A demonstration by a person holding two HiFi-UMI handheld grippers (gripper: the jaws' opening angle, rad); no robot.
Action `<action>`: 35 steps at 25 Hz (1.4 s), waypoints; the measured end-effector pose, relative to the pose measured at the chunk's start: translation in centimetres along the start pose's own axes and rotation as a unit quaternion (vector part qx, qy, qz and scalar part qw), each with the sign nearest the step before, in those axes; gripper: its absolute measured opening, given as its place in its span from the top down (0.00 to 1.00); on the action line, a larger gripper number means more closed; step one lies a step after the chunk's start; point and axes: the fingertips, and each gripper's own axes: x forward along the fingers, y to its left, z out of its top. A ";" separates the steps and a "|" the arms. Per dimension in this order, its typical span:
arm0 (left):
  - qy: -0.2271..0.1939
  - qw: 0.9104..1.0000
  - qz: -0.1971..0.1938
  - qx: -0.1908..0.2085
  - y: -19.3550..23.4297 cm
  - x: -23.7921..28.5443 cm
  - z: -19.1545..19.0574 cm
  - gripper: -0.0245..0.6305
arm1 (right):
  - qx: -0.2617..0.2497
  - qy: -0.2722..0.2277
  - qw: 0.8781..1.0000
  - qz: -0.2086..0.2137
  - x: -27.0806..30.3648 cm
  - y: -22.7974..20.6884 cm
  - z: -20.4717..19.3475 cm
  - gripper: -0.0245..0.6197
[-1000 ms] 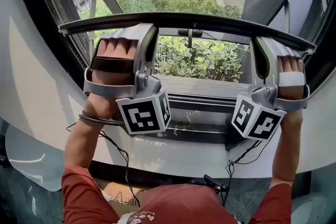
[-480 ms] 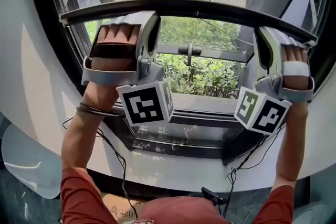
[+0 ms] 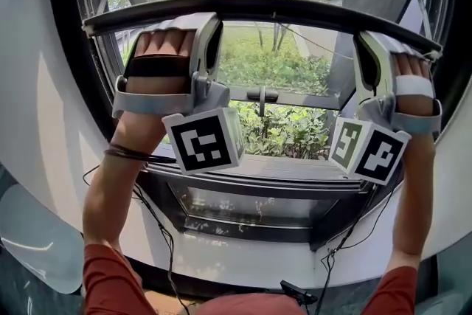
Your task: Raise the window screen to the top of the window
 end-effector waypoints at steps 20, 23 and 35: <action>0.006 0.999 0.048 -0.005 7.8 4.3 -0.5 0.86 | -0.012 0.014 0.998 -0.067 4.3 -8.4 -0.6 0.89; 0.012 0.998 0.056 -0.002 10.0 5.7 -0.8 0.86 | -0.012 0.017 0.997 -0.070 5.8 -10.6 -0.7 0.89; 0.017 0.997 0.075 -0.009 14.3 8.2 -0.7 0.86 | -0.024 0.026 0.995 -0.098 8.2 -15.5 -1.1 0.91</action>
